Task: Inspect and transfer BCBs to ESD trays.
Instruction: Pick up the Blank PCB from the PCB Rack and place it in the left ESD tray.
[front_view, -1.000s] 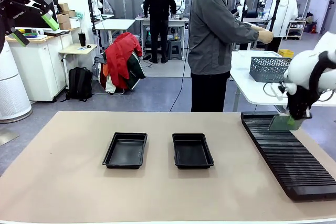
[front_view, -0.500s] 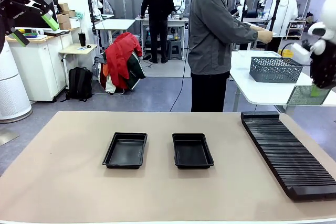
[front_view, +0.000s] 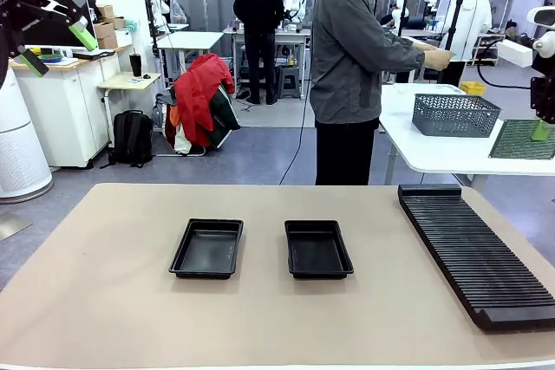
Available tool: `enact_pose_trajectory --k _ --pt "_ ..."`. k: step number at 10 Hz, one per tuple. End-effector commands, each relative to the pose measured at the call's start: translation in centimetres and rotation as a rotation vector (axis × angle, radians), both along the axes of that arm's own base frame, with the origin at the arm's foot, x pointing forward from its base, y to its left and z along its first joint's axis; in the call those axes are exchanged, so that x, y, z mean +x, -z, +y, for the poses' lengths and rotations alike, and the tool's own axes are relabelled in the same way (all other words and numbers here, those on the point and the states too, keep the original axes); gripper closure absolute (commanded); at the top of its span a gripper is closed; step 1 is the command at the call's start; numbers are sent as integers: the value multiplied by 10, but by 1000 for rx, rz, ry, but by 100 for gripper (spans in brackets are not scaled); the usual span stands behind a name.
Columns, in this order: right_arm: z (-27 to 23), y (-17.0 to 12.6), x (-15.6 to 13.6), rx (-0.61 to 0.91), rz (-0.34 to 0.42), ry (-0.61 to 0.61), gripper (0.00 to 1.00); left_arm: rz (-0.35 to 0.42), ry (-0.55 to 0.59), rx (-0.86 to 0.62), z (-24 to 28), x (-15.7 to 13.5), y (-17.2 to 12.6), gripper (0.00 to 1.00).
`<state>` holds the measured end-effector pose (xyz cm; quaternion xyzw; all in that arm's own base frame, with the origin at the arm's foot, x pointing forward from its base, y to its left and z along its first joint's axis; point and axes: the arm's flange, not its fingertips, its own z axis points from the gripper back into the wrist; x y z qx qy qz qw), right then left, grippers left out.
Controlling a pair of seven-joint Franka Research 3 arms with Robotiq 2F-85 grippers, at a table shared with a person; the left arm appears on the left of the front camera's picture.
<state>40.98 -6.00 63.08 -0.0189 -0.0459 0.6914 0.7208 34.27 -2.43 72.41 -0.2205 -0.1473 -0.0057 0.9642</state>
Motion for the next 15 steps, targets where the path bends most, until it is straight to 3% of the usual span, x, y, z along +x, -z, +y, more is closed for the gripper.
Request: enact_pose_trajectory --k 1,13,15 --pt "1 3 1 -2 -2 -2 100 0 0 5 0 0 0 0" --pt "1 1 0 0 2 -2 97 0 0 5 0 0 0 0" --pt "31 -4 2 77 56 142 97 0 0 5 0 0 0 0"
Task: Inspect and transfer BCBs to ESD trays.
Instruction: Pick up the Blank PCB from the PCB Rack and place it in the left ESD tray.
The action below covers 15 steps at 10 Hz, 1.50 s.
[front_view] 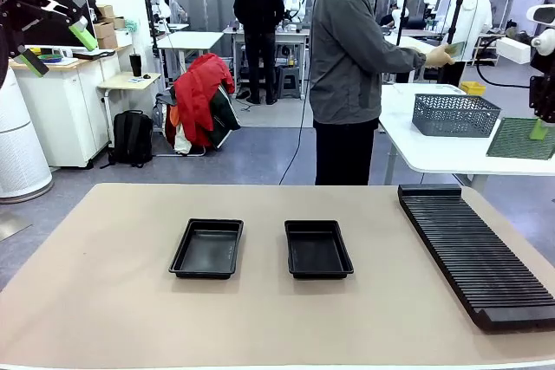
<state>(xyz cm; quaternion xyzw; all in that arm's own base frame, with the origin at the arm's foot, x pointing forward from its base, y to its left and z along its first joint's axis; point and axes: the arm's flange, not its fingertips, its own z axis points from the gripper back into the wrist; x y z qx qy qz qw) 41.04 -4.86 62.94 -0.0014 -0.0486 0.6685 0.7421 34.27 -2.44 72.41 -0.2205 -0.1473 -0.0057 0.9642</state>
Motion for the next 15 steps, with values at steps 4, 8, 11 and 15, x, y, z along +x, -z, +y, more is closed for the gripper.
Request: enact_pose_trajectory --k 4,8,11,15 --pt "96 -11 -6 140 165 373 97 0 0 5 0 0 0 0" --pt "187 21 -7 294 296 704 97 0 0 5 0 0 0 0" --pt "229 78 -6 464 386 879 97 0 0 5 0 0 0 0" --pt "306 164 -4 612 452 1018 97 0 0 5 0 0 0 0"
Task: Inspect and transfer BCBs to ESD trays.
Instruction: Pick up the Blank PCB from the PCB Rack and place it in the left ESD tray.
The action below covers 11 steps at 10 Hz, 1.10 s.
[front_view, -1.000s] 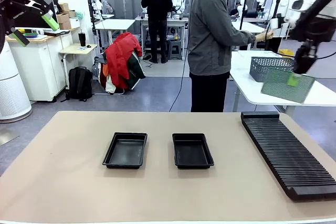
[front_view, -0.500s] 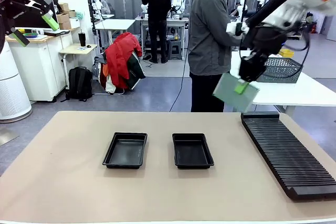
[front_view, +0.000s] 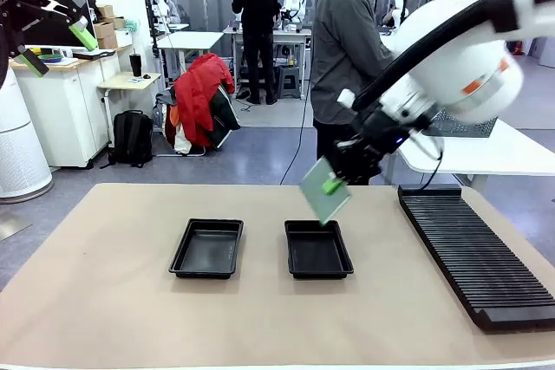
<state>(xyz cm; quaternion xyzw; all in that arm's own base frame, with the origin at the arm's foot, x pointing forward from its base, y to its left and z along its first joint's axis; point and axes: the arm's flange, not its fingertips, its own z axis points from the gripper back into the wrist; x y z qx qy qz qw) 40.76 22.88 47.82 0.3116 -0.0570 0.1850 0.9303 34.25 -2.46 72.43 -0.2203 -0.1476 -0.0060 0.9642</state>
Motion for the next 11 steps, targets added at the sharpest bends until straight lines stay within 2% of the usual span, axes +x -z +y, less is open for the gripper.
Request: enact_pose_trajectory --k 1,2,4,6,11 --pt "48 28 -1 69 -13 66 97 1 -1 5 1 0 0 0" --pt "65 43 0 104 -16 86 97 1 -1 5 1 0 0 0" --pt "101 75 10 151 55 126 97 1 -1 5 1 0 0 0" --pt "133 100 20 211 53 171 97 1 -1 5 1 0 0 0" --pt "194 145 54 267 122 251 97 1 -1 5 1 0 0 0"
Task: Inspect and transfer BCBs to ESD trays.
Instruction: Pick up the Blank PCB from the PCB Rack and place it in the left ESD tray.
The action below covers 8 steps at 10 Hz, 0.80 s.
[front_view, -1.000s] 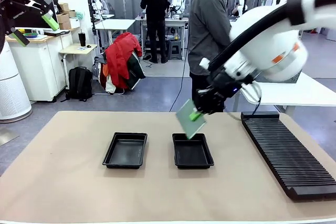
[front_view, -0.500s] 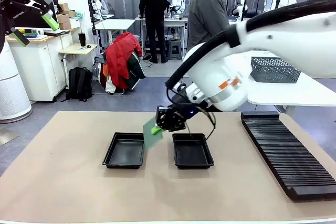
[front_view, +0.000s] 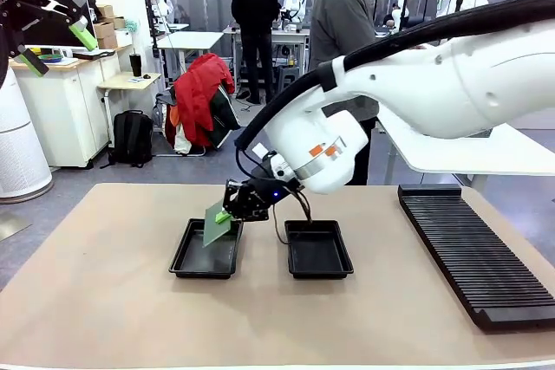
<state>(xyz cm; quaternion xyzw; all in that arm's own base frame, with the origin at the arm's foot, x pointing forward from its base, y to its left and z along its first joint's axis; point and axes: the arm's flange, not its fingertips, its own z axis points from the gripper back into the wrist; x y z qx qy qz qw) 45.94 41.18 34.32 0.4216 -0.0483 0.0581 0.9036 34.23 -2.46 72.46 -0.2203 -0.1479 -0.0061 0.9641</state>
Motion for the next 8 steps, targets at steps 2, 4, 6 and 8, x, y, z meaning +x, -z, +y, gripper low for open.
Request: enact_pose_trajectory --k 2,4,6,8 --pt "20 26 8 69 20 85 97 1 -1 5 1 0 1 0" --pt "25 39 9 77 55 129 97 1 -1 5 1 0 1 0" --pt "31 56 8 54 87 135 97 1 -1 5 1 0 1 0" --pt "33 68 7 50 114 146 97 1 -1 5 1 0 1 0"
